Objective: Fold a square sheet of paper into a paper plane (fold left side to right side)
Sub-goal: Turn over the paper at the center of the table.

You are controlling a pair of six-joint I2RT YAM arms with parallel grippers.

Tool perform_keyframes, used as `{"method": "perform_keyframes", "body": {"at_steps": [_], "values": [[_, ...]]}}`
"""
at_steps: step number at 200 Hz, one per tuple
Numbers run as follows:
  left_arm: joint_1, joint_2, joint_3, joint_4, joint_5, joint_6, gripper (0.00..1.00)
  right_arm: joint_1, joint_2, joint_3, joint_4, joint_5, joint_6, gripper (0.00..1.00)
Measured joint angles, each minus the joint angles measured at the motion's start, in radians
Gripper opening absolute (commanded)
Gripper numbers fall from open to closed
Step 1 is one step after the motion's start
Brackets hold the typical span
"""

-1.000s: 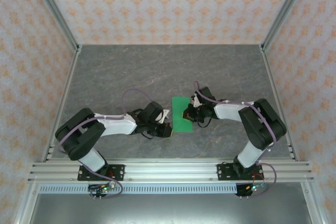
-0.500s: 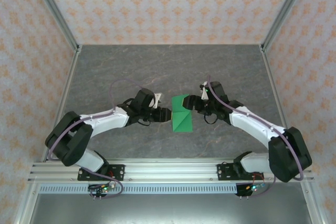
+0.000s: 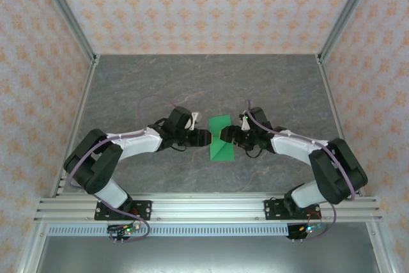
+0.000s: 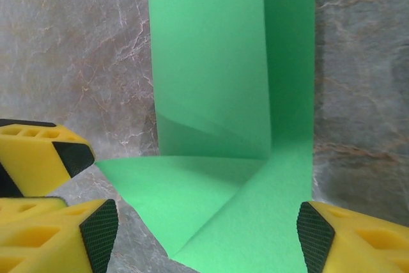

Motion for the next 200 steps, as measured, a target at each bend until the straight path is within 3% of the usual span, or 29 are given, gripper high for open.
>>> {"method": "perform_keyframes", "body": {"at_steps": [79, 136, 200], "values": [[0.002, -0.087, 0.0, -0.039, -0.061, 0.011, 0.62, 0.011, 0.122, 0.018, 0.121, -0.064, 0.055, 0.6], [0.002, -0.208, -0.011, -0.1, -0.121, 0.044, 0.73, 0.032, 0.145, 0.039, 0.177, -0.087, 0.068, 0.5], [0.002, -0.379, -0.082, -0.15, -0.189, 0.061, 0.9, 0.044, 0.132, 0.045, 0.202, -0.082, 0.072, 0.09]]}}
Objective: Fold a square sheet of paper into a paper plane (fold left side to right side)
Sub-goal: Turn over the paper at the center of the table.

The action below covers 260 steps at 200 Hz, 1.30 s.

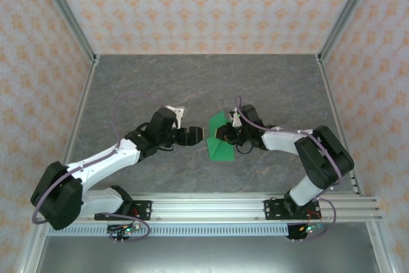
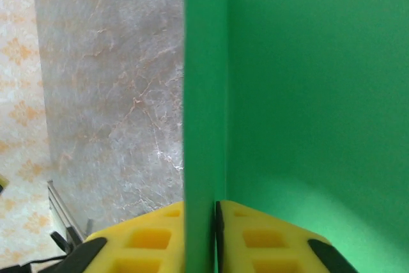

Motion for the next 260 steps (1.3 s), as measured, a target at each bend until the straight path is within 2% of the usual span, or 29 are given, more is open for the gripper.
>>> {"method": "perform_keyframes", "body": {"at_steps": [19, 70, 105, 133, 159, 212, 260], "values": [[0.0, -0.058, -0.01, -0.015, -0.008, 0.001, 0.99, 0.0, -0.057, 0.003, -0.02, 0.01, -0.016, 0.04], [0.0, -0.23, -0.012, -0.005, 0.042, -0.061, 1.0, -0.058, -0.343, 0.048, -0.031, -0.031, 0.005, 0.03], [0.0, -0.286, 0.0, 0.131, 0.149, -0.161, 1.0, -0.061, -0.495, 0.141, -0.021, -0.086, 0.053, 0.03], [0.0, -0.279, 0.018, 0.263, 0.23, -0.246, 0.98, -0.044, -0.537, 0.208, 0.028, -0.129, 0.106, 0.03], [0.0, -0.272, 0.037, 0.384, 0.283, -0.313, 0.92, -0.01, -0.539, 0.24, 0.058, -0.158, 0.144, 0.03], [0.0, -0.27, 0.042, 0.576, 0.318, -0.398, 0.71, 0.028, -0.538, 0.244, 0.122, -0.181, 0.228, 0.04], [0.0, -0.261, 0.042, 0.632, 0.325, -0.427, 0.57, 0.043, -0.532, 0.244, 0.179, -0.188, 0.277, 0.04]]}}
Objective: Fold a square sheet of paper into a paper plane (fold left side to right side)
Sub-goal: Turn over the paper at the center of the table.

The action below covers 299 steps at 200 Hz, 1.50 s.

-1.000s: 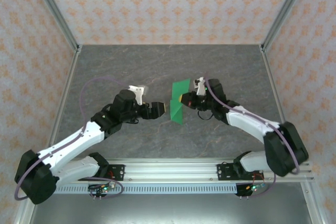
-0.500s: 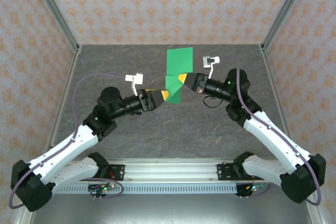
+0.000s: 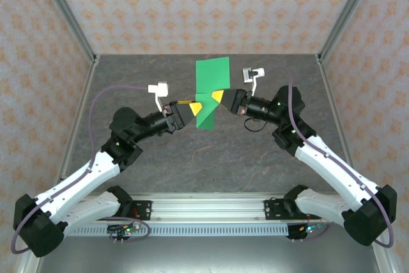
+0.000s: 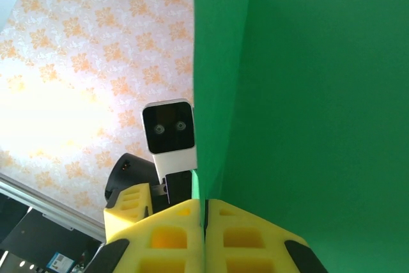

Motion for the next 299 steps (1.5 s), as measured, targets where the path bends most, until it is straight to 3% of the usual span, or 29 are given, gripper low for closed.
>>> {"method": "perform_keyframes", "body": {"at_steps": [52, 101, 136, 166, 206, 244, 277, 299], "values": [[-0.002, 0.015, 0.0, 0.005, 0.009, -0.004, 0.34, 0.01, 0.005, 0.0, 0.02, 0.0, 0.014, 0.05], [-0.008, 0.016, 0.002, 0.004, 0.012, 0.007, 0.14, 0.01, 0.005, 0.0, 0.006, 0.001, 0.004, 0.12], [-0.014, 0.014, 0.009, -0.04, 0.01, 0.036, 0.06, 0.01, -0.009, 0.002, -0.097, 0.023, -0.064, 0.3], [-0.032, -0.013, 0.04, -0.215, -0.049, 0.14, 0.0, 0.011, -0.071, 0.023, -0.327, 0.134, -0.205, 0.42], [-0.071, -0.05, 0.082, -0.508, -0.224, 0.32, 0.0, 0.012, -0.142, 0.094, -0.692, 0.43, -0.393, 0.6], [-0.131, -0.021, 0.142, -0.795, -0.48, 0.476, 0.0, 0.011, -0.152, 0.104, -0.973, 0.769, -0.476, 0.79], [-0.215, 0.079, 0.249, -1.018, -0.739, 0.545, 0.0, 0.011, -0.152, 0.08, -1.096, 0.982, -0.485, 1.0], [-0.285, 0.202, 0.348, -1.158, -0.935, 0.552, 0.0, 0.011, -0.152, 0.049, -1.143, 1.099, -0.481, 1.0]]}}
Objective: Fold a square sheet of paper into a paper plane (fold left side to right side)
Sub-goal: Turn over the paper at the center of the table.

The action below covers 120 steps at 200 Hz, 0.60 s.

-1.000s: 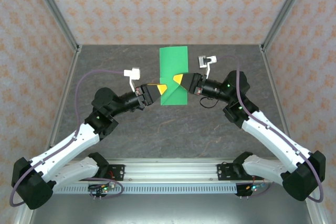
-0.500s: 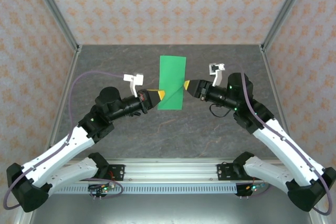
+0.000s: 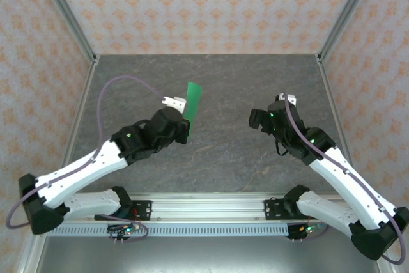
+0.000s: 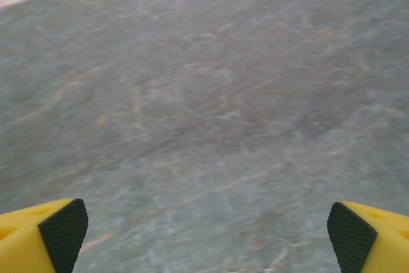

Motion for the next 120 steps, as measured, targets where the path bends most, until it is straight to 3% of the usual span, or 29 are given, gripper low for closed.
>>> {"method": "perform_keyframes", "body": {"at_steps": [26, 60, 88, 120], "values": [[-0.059, 0.2, 0.125, -0.185, -0.216, -0.072, 0.0, 0.0, 0.0, -0.038, -0.039, 0.1, 0.007, 1.0], [-0.082, 0.489, 0.27, -0.432, -0.412, -0.221, 0.0, 0.0, 0.0, -0.059, -0.068, 0.168, 0.011, 1.0], [-0.098, 0.709, 0.364, -0.568, -0.487, -0.312, 0.0, 0.0, 0.0, -0.06, -0.076, 0.198, 0.016, 1.0], [-0.101, 0.862, 0.408, -0.616, -0.482, -0.354, 0.0, 0.0, 0.0, -0.069, -0.086, 0.217, 0.02, 1.0]]}}
